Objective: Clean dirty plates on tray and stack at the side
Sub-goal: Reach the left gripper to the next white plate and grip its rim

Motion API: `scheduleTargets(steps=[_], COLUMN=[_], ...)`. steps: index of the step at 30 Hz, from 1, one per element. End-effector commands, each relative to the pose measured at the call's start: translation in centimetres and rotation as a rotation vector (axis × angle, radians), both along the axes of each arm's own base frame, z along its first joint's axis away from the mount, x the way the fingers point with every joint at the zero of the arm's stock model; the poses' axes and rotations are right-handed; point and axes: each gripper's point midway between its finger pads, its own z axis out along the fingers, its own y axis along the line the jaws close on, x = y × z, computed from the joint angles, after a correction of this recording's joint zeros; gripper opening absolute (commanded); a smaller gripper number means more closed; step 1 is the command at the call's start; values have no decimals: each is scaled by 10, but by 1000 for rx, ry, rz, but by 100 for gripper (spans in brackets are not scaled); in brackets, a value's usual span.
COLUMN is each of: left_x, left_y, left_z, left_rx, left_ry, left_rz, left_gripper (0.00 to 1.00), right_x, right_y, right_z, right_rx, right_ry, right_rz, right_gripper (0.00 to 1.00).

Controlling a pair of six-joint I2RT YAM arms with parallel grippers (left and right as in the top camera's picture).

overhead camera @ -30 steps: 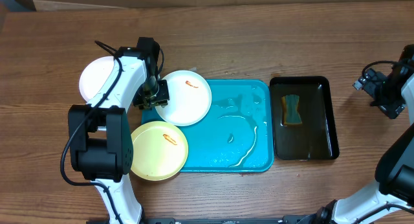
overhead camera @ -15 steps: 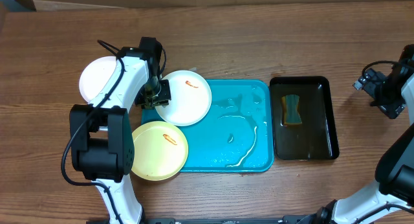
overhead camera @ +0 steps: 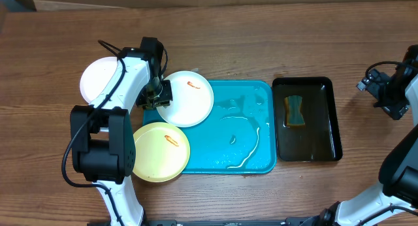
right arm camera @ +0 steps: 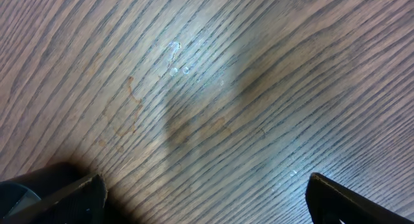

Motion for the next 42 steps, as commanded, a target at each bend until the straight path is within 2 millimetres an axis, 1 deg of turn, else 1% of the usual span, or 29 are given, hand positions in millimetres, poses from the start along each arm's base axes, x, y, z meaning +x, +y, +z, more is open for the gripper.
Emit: scheduleTargets(steps=[1, 8, 9, 12, 13, 14, 17, 20, 23, 33, 36, 37, 39, 40, 41, 42], left_x=[-4, -7, -7, -6, -6, -7, -9, -12, -18, -37, -44, -47, -48, -50, -50, -50], left_y=[0, 1, 1, 0, -1, -4, -18, -34, -49, -113, -130, -133, -134, -134, -134, -133], left_z=[-10, -22, -22, -22, -22, -22, -21, -19, -17, -17, -17, -18, -19, -17, -15, -13], left_rx=[16, 17, 16, 10, 5, -13, -95, -177, -217, -218, -215, -207, -176, -167, -166, -165], left_ry=[22, 16, 16, 14, 15, 18, 26, 42, 62, 65, 67, 67, 63, 67, 72, 75], left_rz=[-26, -26, -26, -25, -25, -25, -22, -23, -43, -225, -276, -291, -312, -317, -315, -310], left_gripper=[34, 33, 31, 19, 15, 8, 4, 4, 4, 8, 11, 15, 18, 22, 27, 29], right_x=[-1, -1, -1, -1, -1, -1, -1, -1, -1, -1, -1, -1, -1, -1, -1, -1], right_y=[-1, -1, -1, -1, -1, -1, -1, -1, -1, -1, -1, -1, -1, -1, -1, -1], right_z=[2, 2, 2, 2, 2, 2, 2, 2, 2, 2, 2, 2, 2, 2, 2, 2], right_rx=[-11, -12, -11, -11, -11, -11, -12, -11, -11, -11, -12, -12, -11, -11, -11, -12], right_ry=[-4, -4, -4, -4, -5, -4, -4, -4, -4, -4, -4, -4, -4, -4, -4, -4], right_rz=[-6, -6, -6, -6, -6, -6, -6, -6, -6, -6, -6, -6, -6, -6, -6, -6], right_gripper=[100, 100, 100, 100, 100, 100, 100, 100, 100, 100, 100, 100, 100, 100, 100, 100])
